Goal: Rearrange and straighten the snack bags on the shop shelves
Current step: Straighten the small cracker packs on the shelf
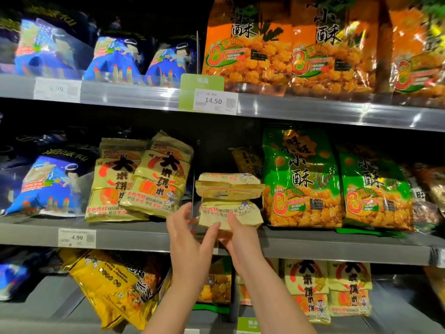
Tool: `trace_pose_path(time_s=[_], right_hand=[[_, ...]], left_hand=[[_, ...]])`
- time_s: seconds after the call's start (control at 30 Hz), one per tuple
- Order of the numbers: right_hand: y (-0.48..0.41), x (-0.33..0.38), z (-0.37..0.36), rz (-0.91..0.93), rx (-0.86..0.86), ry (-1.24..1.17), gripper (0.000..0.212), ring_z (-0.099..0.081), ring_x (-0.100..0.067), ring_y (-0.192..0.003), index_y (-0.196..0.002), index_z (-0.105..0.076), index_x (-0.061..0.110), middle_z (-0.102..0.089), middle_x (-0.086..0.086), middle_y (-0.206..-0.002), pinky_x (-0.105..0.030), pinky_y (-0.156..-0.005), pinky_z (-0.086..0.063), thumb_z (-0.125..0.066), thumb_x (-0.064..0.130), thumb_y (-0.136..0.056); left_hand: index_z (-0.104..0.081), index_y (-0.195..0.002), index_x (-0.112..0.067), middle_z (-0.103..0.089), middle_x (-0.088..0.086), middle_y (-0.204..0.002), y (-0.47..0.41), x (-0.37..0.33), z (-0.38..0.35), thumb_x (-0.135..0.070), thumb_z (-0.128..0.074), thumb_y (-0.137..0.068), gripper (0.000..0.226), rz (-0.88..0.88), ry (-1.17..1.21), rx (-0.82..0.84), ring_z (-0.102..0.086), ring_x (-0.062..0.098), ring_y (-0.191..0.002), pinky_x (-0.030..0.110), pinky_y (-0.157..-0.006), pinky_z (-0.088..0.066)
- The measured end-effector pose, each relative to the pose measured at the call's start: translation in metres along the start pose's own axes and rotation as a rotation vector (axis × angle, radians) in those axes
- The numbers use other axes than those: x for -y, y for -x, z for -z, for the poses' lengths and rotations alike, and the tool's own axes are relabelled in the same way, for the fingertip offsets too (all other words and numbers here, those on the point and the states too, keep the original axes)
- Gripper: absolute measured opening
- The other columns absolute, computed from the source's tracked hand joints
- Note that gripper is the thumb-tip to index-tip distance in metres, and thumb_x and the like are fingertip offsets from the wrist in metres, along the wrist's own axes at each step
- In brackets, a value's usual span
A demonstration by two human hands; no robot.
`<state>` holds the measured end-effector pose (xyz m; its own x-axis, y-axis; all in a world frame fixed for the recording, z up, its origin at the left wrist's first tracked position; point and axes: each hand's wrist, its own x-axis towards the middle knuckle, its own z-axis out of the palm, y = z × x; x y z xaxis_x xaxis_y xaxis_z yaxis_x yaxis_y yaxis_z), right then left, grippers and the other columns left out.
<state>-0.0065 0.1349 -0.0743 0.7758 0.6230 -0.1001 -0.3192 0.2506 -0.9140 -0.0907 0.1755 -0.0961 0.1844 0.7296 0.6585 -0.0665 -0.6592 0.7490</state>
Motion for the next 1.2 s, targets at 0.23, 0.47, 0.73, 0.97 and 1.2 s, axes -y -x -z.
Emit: trace_pose_path(time_s=[0.23, 0.47, 0.73, 0.97, 1.2], right_hand=[[0.026, -0.016, 0.012, 0.116, 0.115, 0.014, 0.025, -0.05, -0.011, -0.108, -0.11, -0.048, 0.041, -0.056, 0.012, -0.117, -0.033, -0.096, -0.037, -0.051, 0.022, -0.095], [0.042, -0.029, 0.03, 0.211, 0.119, 0.129, 0.028, -0.049, -0.008, -0.108, -0.116, -0.049, 0.037, -0.056, 0.018, -0.115, -0.029, -0.101, -0.036, -0.057, 0.034, -0.089], [0.059, -0.033, 0.047, 0.23, 0.09, 0.167, 0.017, -0.054, 0.006, -0.081, -0.096, -0.056, 0.029, -0.06, 0.021, -0.088, -0.008, -0.062, -0.038, -0.067, 0.028, -0.083], [0.062, -0.033, 0.075, 0.261, -0.051, -0.037, 0.029, -0.058, -0.007, -0.092, -0.118, -0.047, 0.023, -0.057, 0.007, -0.109, -0.025, -0.075, -0.048, -0.056, 0.023, -0.091], [0.031, -0.003, 0.087, 0.047, 0.075, 0.051, 0.024, -0.059, -0.033, -0.109, -0.112, -0.062, 0.016, -0.067, -0.012, -0.112, -0.059, -0.099, -0.04, -0.054, 0.021, -0.09]], left_hand=[[-0.021, -0.141, -0.034, -0.029, 0.001, -0.139, 0.001, -0.005, 0.006, -0.062, -0.055, -0.074, 0.08, 0.082, 0.002, 0.092, -0.048, 0.019, -0.118, 0.036, -0.089, -0.047], [-0.025, -0.14, -0.041, -0.028, -0.008, -0.15, 0.0, -0.028, 0.016, -0.074, -0.045, -0.073, 0.077, 0.266, 0.233, 0.179, -0.035, 0.005, -0.125, 0.028, -0.096, -0.03], [-0.051, -0.12, -0.039, -0.062, -0.007, -0.118, -0.002, -0.023, 0.019, -0.064, -0.059, -0.069, 0.058, 0.493, 0.341, 0.323, -0.06, 0.016, -0.106, 0.045, -0.094, -0.048], [-0.05, -0.122, -0.036, -0.065, -0.005, -0.114, 0.007, -0.023, 0.016, -0.059, -0.062, -0.067, 0.061, 0.514, 0.34, 0.304, -0.064, 0.02, -0.101, 0.05, -0.09, -0.051], [-0.053, -0.123, -0.033, -0.068, -0.004, -0.114, 0.015, -0.015, 0.028, -0.041, -0.069, -0.075, 0.052, 0.54, 0.422, 0.418, -0.065, 0.02, -0.104, 0.049, -0.091, -0.051]])
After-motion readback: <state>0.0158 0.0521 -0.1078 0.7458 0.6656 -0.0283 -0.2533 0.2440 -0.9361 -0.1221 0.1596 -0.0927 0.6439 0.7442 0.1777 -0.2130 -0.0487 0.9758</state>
